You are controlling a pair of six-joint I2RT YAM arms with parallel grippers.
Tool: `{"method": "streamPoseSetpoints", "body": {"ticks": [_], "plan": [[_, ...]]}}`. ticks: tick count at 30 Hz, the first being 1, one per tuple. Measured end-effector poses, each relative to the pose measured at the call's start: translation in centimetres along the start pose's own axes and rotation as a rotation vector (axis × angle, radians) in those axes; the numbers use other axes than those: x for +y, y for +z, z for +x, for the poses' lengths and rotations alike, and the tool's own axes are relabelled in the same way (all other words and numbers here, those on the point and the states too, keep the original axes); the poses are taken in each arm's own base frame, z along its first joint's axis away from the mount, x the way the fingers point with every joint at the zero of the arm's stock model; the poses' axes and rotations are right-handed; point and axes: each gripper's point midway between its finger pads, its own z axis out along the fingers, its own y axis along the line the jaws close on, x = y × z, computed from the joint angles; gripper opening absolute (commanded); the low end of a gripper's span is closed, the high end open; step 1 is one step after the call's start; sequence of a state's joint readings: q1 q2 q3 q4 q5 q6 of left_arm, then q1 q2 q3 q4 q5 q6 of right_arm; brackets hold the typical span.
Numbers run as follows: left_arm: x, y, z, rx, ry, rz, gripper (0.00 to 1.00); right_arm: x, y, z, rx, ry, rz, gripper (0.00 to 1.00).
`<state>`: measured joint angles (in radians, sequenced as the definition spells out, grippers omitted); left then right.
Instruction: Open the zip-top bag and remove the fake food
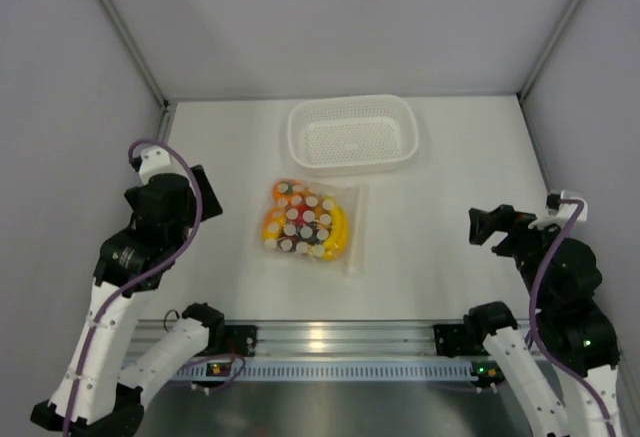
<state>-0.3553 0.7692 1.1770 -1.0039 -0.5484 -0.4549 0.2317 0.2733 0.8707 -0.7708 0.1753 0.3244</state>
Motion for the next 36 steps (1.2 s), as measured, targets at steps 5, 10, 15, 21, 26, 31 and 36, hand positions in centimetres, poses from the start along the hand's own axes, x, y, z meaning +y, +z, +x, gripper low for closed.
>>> {"method": "streamPoseSetpoints", "body": {"ticks": [5,10,15,21,26,31,36], "plan": [[-0.1,0.3,0.1,0.01,0.003,-0.004,0.98,-0.2,-0.1,0.0,-0.008,0.002,0.009,1.0],[-1.9,1.6,0.9,0.078,0.01,0.022,0.99,0.0,0.1,0.3,0.003,0.014,-0.002,1.0],[-6.1,4.6,3.6,0.211,0.06,0.054,0.98,0.7,1.5,2.6,0.074,0.037,-0.037,0.99],[-16.8,6.4,9.6,0.309,0.342,0.122,0.99,1.6,1.9,4.6,0.137,0.069,-0.09,0.99],[-23.1,6.2,12.8,0.299,0.489,0.154,0.99,2.6,1.2,4.3,0.122,0.091,-0.147,0.99],[-29.3,5.7,15.7,0.27,0.584,0.208,0.99,2.7,1.0,4.2,0.112,0.093,-0.157,0.99],[-32.7,6.3,20.4,0.283,0.693,0.214,0.97,2.7,0.5,3.9,0.09,0.097,-0.166,1.0]]}}
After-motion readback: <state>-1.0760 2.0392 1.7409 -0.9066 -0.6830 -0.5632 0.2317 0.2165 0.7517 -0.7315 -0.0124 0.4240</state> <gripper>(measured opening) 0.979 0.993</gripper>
